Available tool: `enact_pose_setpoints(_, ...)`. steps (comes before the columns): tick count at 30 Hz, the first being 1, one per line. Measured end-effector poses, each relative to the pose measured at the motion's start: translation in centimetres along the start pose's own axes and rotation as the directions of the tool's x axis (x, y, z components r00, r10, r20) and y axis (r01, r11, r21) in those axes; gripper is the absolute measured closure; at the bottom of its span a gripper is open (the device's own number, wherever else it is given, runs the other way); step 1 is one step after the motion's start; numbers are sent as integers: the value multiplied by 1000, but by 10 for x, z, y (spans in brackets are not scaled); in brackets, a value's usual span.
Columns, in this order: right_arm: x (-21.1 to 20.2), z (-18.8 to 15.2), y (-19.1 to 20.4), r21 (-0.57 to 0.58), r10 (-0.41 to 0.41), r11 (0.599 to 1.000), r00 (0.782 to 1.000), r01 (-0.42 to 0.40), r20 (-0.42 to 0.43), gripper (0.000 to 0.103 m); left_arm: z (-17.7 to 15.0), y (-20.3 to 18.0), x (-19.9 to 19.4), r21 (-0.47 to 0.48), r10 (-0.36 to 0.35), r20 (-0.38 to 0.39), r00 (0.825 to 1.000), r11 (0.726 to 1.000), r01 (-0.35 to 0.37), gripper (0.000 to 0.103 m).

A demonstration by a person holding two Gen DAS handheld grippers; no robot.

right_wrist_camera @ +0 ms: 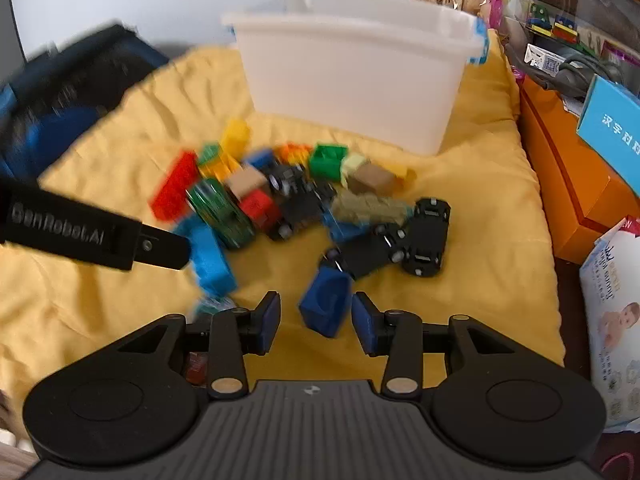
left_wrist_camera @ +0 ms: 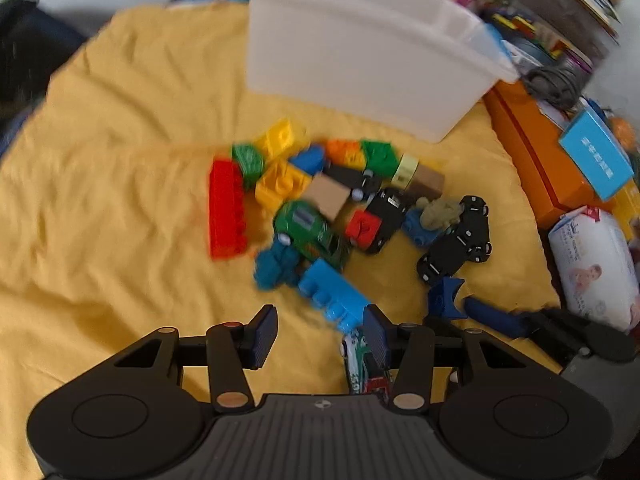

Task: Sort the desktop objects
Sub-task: 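Grasp the dark blue block with right tool while left tool grasps light blue brick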

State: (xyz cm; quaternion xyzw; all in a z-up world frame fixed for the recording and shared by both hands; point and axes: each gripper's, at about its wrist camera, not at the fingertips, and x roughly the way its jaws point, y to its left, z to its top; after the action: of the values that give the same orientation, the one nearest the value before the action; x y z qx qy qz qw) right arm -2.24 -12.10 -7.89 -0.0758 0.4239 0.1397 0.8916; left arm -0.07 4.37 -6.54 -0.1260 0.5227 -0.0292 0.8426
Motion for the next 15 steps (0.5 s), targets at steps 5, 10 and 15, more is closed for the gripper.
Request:
enact_pose_setpoints(5,-14,-9,-9,-13,-23,1000,1000,23,21,84,1,4,17,-88,-37,-40,999,996,33,63)
enact_pose_setpoints(10,-23,-14,-12,-16,-46,999,999,46,22,84,12,1,30,-142,-78,-18,997,987,75,62)
enact_pose_setpoints(15,-26,-17,-17,-10,-55,998,998,55,23,85,16,-13,42,-68,-63,-23,998,996,62,71)
